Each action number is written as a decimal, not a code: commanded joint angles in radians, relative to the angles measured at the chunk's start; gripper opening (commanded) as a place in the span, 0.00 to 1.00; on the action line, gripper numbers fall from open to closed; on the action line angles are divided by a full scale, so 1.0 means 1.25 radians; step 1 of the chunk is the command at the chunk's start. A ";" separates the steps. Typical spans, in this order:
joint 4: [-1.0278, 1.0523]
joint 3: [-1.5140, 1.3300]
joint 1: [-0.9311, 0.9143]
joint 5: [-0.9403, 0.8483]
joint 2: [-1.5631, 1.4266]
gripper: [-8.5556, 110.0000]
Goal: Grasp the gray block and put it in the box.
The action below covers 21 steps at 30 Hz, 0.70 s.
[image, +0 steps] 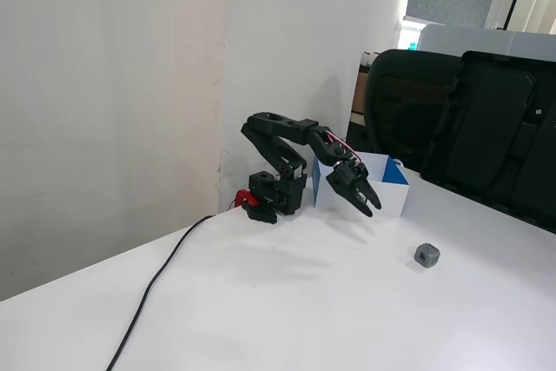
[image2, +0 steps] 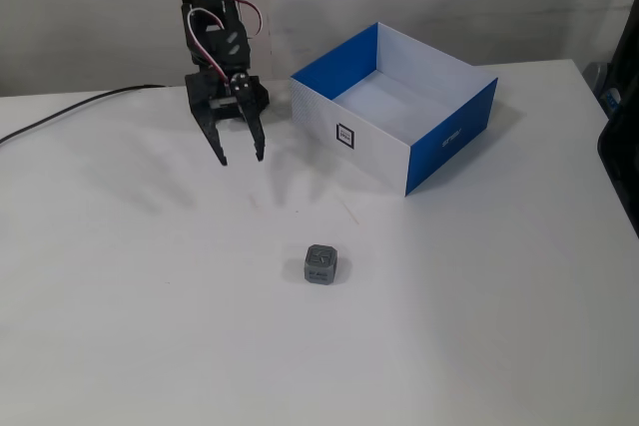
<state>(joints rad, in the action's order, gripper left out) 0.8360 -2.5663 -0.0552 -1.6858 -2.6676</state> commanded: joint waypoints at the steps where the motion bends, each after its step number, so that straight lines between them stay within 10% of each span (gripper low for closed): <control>1: -0.026 0.106 -0.004 0.017 0.083 0.23; 21: -0.034 0.367 -0.160 0.162 0.509 0.23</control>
<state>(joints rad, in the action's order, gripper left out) 0.8222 -2.2028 -0.2148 -1.5125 -2.0479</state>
